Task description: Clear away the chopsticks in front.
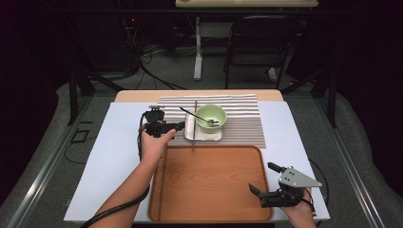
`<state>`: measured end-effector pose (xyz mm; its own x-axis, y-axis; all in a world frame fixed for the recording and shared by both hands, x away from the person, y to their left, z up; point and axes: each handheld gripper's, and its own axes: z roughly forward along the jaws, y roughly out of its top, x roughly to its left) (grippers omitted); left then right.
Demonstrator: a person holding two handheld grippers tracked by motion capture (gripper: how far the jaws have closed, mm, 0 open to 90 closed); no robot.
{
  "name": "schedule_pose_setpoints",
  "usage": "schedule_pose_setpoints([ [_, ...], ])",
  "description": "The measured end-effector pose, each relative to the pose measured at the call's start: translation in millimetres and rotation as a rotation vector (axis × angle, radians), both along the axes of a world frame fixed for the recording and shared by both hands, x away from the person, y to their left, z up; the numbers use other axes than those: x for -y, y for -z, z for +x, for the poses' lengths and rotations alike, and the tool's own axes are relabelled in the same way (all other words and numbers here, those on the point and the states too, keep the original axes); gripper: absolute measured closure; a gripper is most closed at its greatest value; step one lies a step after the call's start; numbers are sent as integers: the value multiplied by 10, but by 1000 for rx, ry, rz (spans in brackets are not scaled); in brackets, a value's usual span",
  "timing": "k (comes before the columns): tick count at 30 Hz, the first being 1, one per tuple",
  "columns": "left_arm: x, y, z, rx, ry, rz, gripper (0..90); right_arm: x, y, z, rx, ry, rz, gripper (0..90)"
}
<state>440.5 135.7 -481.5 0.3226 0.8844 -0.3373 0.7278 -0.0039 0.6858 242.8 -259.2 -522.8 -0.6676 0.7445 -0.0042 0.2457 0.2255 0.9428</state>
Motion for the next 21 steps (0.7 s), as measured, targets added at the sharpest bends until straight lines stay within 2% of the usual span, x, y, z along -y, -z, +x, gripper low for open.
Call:
schedule_pose_setpoints([
  [16,109,154,259,-43,11,8,158,9,-1,2,2,-2,1,12],
  [21,128,208,325,-48,23,-4,158,17,-2,3,0,1,4,12],
])
